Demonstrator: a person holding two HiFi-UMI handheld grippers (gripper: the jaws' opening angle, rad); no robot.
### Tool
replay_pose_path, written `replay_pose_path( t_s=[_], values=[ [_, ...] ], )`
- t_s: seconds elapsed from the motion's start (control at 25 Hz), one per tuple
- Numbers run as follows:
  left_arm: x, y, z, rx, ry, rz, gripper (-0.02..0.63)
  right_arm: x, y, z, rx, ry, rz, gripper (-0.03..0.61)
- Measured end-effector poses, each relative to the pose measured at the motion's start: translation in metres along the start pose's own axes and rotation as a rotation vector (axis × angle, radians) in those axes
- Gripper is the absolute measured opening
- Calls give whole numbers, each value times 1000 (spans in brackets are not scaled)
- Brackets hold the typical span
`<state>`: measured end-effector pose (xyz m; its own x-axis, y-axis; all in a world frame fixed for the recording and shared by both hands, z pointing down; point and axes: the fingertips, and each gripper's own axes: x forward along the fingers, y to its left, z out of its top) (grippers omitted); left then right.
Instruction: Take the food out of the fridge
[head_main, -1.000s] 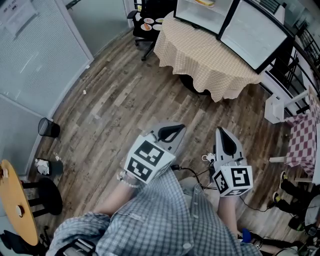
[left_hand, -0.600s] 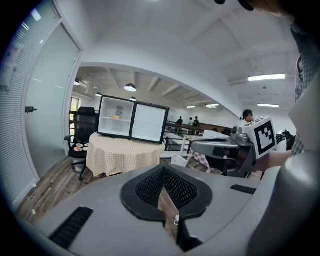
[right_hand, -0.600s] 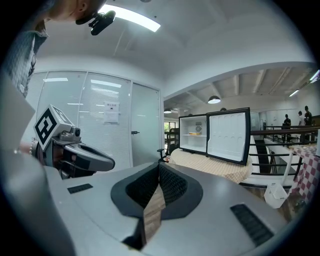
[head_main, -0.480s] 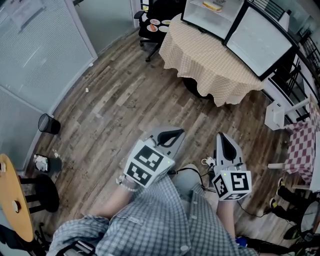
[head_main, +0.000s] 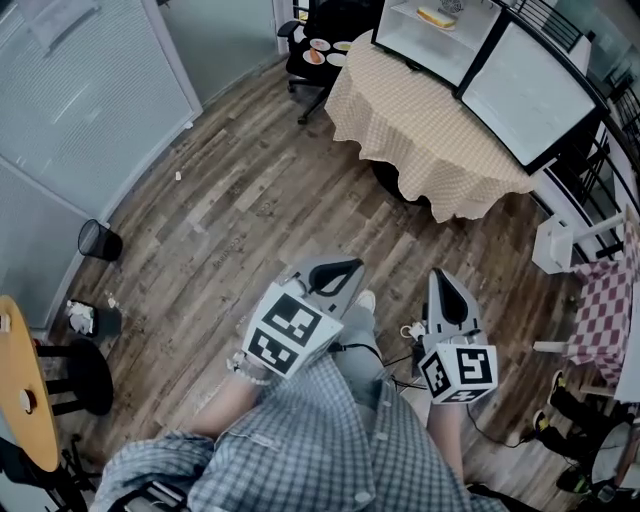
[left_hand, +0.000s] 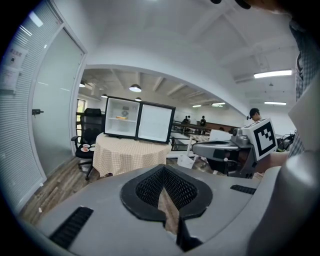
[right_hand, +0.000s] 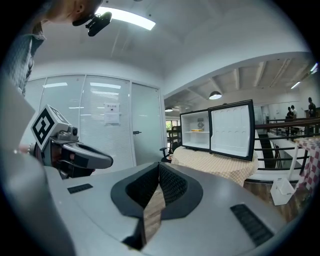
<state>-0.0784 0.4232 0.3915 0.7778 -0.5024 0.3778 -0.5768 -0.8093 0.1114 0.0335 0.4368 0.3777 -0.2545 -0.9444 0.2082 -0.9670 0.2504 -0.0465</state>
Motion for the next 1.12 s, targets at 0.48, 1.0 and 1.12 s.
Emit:
replay_pose_path(
  t_s=[0.48, 1.0, 1.12],
  values=[
    [45, 42, 27, -25, -4, 80, 6, 73, -31, 14, -19, 10, 109, 9],
    [109, 93, 75, -68, -38, 202, 6, 160, -85, 45, -76, 29, 230, 9],
    [115, 108, 83, -81, -48, 244, 6, 180, -90, 51, -86, 32, 267, 9]
  ],
)
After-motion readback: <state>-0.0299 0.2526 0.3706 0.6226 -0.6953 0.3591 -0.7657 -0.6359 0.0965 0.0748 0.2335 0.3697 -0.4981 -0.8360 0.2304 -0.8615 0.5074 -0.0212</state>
